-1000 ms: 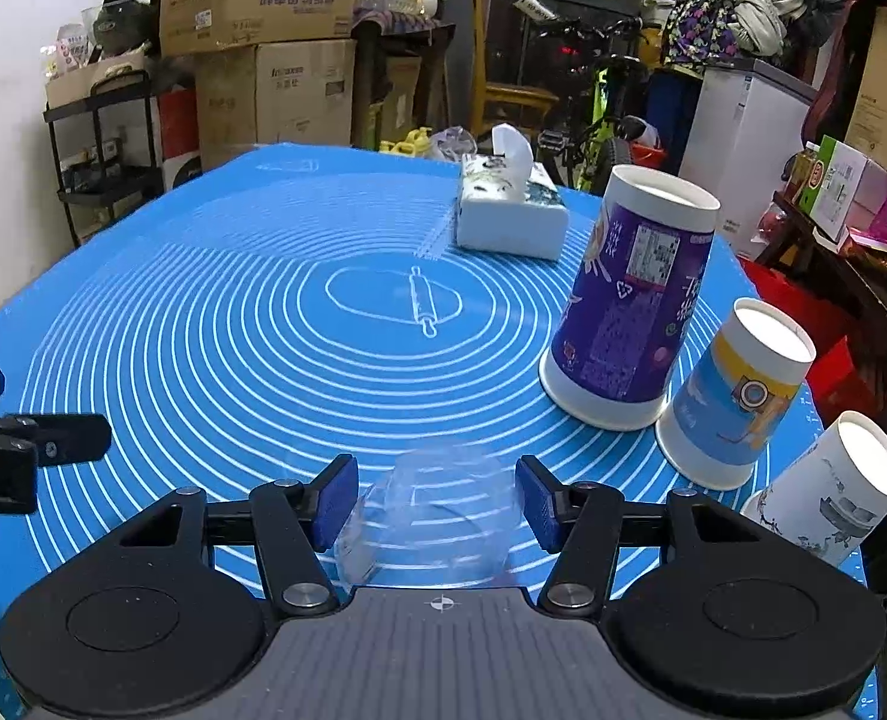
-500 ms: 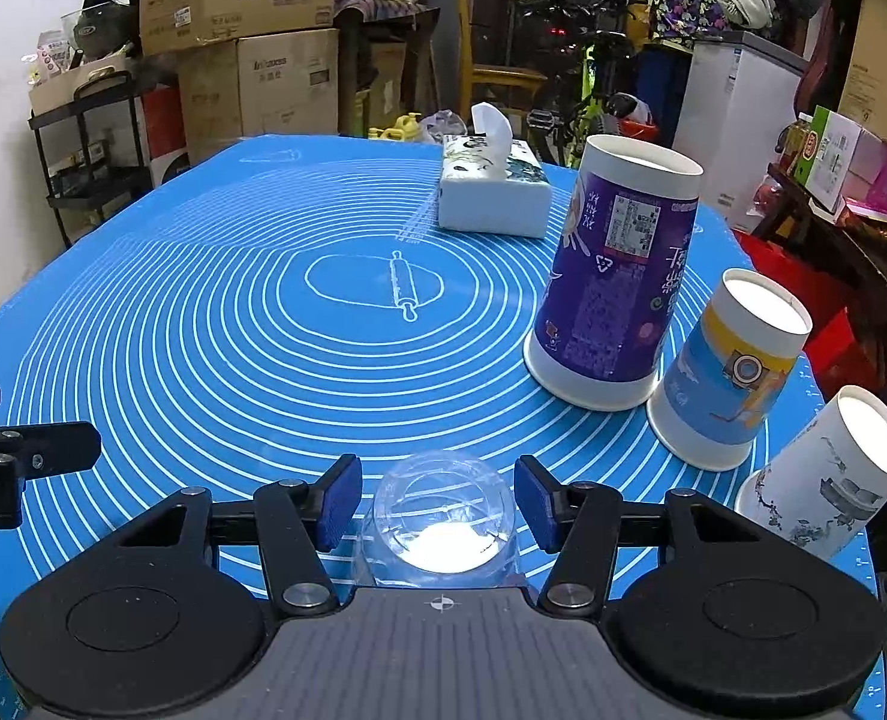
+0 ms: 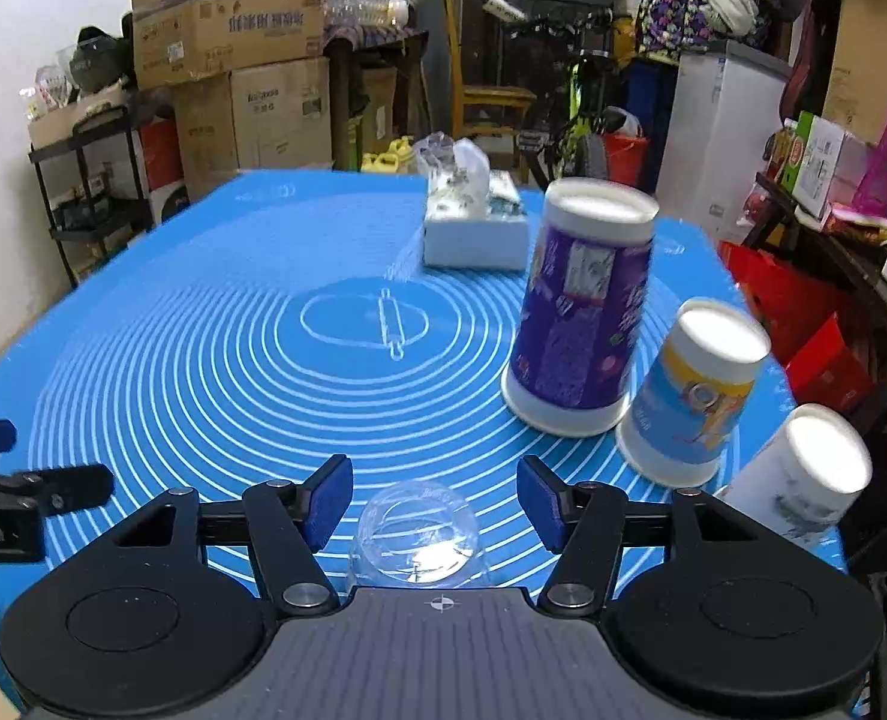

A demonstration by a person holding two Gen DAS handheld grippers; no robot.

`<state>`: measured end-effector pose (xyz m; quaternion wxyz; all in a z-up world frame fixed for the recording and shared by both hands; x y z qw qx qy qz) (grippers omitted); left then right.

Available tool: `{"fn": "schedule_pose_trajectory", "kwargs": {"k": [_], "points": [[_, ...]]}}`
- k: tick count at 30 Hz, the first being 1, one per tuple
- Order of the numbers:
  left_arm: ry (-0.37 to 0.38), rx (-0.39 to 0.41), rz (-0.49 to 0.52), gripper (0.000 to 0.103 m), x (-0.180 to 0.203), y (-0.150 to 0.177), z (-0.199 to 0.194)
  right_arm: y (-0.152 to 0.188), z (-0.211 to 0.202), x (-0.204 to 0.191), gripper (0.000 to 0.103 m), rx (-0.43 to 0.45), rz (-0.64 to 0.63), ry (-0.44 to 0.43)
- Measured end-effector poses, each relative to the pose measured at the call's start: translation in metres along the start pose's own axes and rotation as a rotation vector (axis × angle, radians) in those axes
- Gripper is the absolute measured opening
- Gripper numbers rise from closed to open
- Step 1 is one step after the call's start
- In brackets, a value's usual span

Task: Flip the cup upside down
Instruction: 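Rotate the clear cup with the right tool and set it rim-down on the mat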

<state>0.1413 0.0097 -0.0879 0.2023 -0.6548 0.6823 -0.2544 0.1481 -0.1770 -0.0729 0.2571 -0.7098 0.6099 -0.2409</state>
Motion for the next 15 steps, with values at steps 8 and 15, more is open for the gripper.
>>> {"fn": "schedule_pose_trajectory", "kwargs": {"k": [8, 15], "points": [[0.015, 0.022, 0.072, 0.097, 0.033, 0.005, -0.031, 0.010, -0.053, 0.015, 0.070, 0.012, -0.007, 0.023], [0.032, 0.014, 0.119, 0.097, 0.062, 0.022, -0.050, 0.045, -0.090, 0.027, 0.072, -0.013, -0.003, 0.020]]}}
Point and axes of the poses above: each gripper's, at about its wrist camera, not at the fingertips, and z roughly the way its jaws point, x to its right, y to its underside, the point moved 10 cm from there along z, roughly the way its jaws point, and after that the axes turned 9 degrees about -x, right-handed, at the moved point
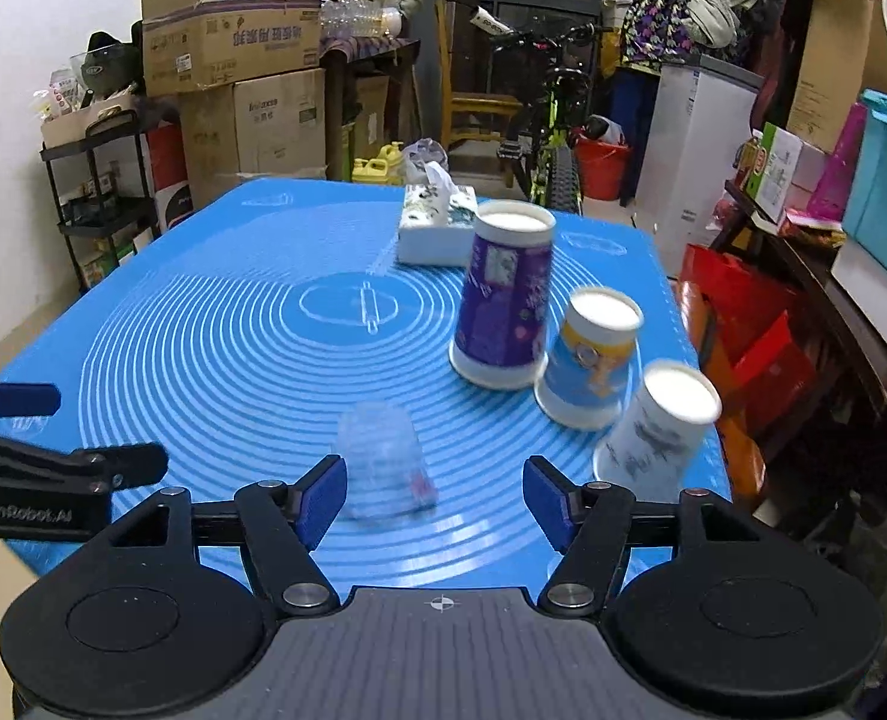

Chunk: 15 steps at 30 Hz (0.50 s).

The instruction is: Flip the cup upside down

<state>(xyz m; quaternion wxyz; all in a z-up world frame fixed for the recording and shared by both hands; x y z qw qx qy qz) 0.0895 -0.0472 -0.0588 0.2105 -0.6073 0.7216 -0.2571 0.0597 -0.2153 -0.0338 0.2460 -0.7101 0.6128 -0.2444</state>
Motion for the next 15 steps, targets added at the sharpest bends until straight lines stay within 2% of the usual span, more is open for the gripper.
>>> {"fn": "schedule_pose_trajectory", "kwargs": {"k": [6, 15], "points": [[-0.004, -0.021, 0.048, 0.097, 0.022, 0.017, -0.007, 0.030, -0.017, 0.011, 0.072, -0.025, 0.027, -0.012], [0.005, -0.033, 0.077, 0.097, 0.044, 0.036, -0.021, 0.057, -0.027, 0.017, 0.072, -0.054, 0.029, -0.025]]}}
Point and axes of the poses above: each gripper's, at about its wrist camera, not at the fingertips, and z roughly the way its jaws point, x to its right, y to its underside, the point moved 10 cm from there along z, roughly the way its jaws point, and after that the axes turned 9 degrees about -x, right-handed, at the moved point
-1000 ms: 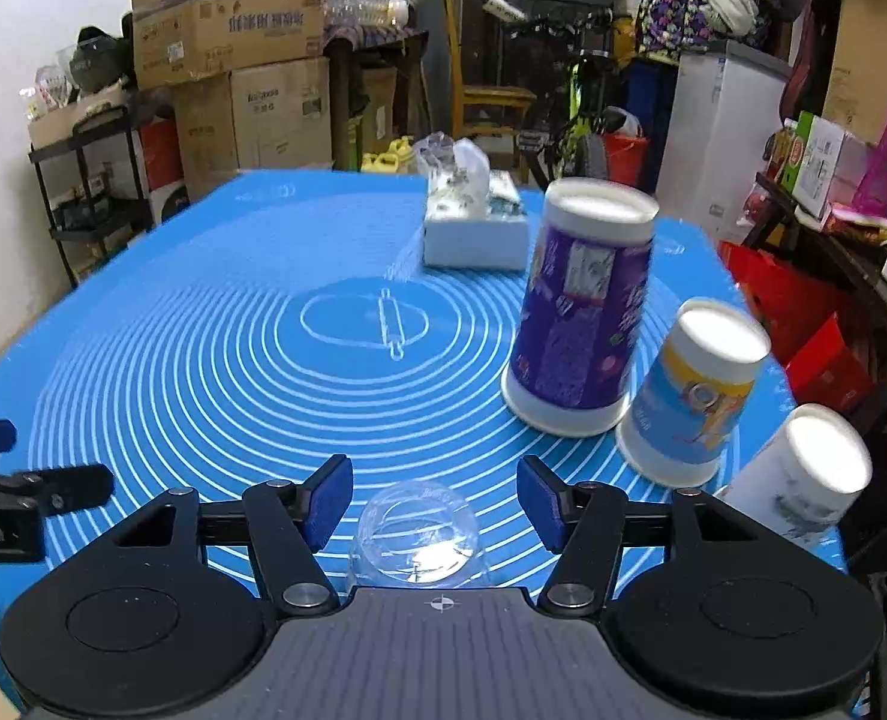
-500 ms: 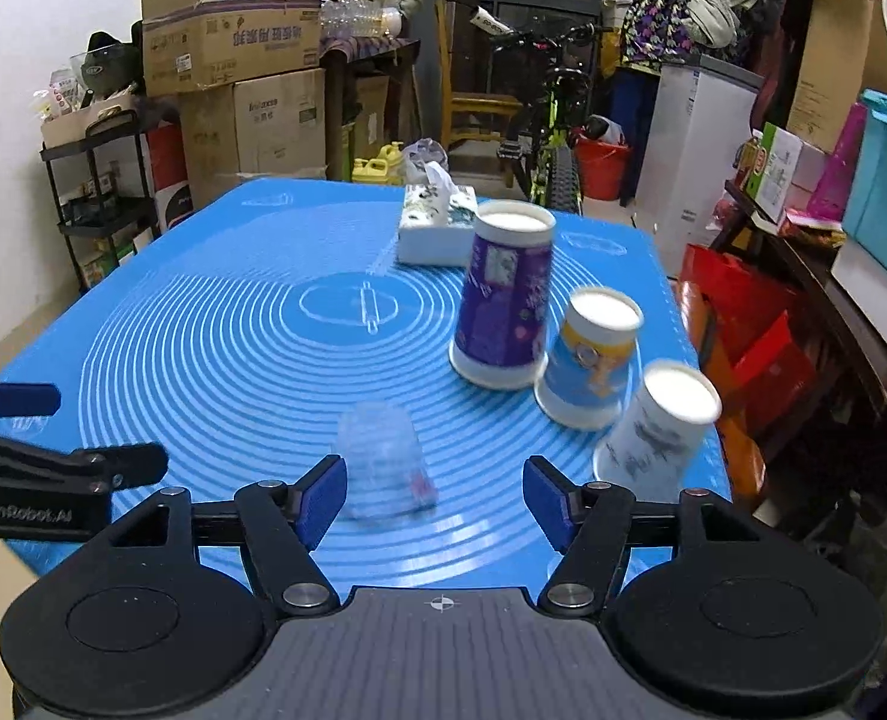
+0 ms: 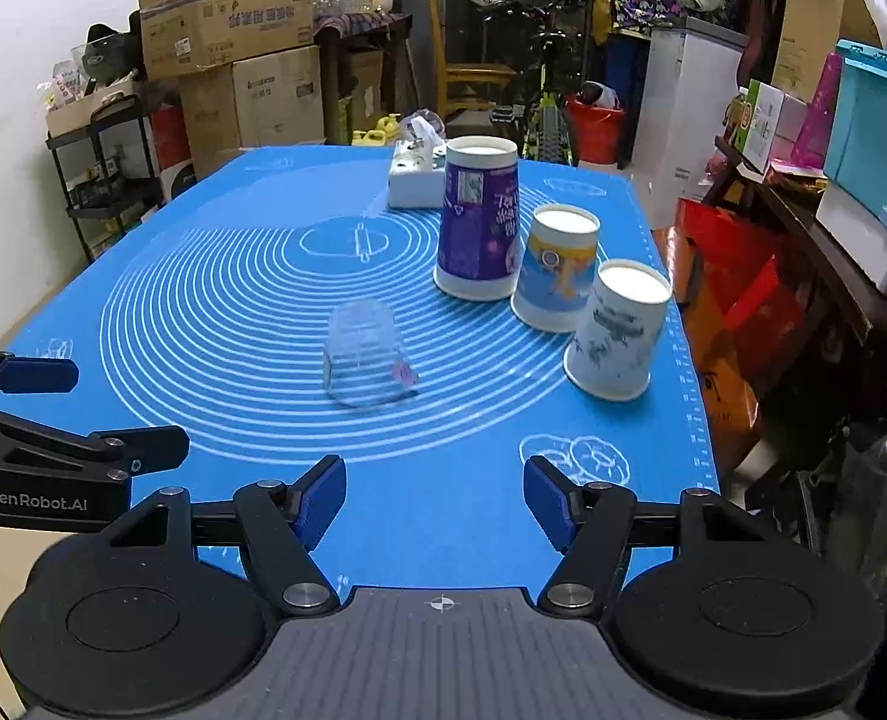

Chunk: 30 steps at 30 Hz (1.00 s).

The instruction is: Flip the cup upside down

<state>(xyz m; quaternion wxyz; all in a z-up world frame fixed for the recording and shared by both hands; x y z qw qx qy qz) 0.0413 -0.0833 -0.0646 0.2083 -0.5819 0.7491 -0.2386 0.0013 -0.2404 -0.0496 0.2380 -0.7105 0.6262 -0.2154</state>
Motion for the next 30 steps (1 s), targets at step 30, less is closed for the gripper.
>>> {"fn": "schedule_pose_trajectory", "kwargs": {"k": [30], "points": [[-0.004, -0.009, 0.027, 0.097, 0.014, 0.008, -0.006, 0.011, 0.000, 0.001, 0.073, -0.013, -0.010, -0.012]]}}
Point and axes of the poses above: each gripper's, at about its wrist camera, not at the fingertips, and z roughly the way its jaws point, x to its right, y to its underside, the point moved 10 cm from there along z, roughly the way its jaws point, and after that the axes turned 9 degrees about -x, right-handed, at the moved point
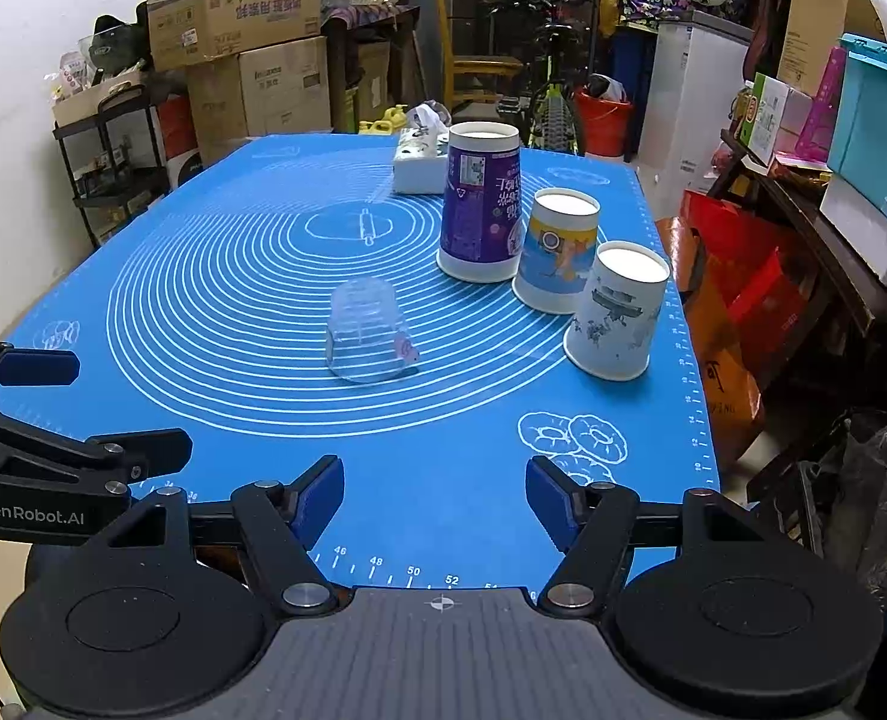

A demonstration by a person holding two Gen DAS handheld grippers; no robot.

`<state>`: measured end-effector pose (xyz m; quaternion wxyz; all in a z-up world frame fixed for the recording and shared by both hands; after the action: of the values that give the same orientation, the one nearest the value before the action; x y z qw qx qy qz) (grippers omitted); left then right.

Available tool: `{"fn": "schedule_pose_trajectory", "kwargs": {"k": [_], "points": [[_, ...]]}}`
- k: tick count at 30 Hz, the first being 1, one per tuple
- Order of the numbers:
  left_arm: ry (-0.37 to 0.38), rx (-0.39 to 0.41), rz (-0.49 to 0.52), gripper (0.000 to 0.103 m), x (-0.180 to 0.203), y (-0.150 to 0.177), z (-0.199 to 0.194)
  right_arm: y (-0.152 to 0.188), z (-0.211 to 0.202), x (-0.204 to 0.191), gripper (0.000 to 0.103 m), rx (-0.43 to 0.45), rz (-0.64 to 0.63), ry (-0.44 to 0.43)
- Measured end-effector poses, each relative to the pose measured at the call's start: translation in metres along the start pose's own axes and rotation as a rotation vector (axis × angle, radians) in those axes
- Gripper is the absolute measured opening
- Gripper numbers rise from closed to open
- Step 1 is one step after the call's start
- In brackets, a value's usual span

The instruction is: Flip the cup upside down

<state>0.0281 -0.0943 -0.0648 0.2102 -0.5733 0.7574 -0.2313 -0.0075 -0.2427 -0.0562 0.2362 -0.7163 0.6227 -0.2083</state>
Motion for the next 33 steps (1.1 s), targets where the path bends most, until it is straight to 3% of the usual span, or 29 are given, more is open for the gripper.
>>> {"fn": "schedule_pose_trajectory", "kwargs": {"k": [33], "points": [[0.001, -0.010, 0.009, 0.097, 0.0037, 0.0020, 0.0029, 0.0054, 0.0054, 0.0041, 0.075, -0.017, -0.002, -0.002]]}}
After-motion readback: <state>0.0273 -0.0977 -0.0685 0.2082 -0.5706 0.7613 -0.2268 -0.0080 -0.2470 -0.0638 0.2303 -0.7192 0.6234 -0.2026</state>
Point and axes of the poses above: each gripper's, at about its wrist camera, not at the fingertips, and z roughly the way its jaws point, x to its right, y to its underside, the point moved 10 cm from there along z, roughly the way its jaws point, and after that the axes turned 9 degrees about -x, right-handed, at the moved point
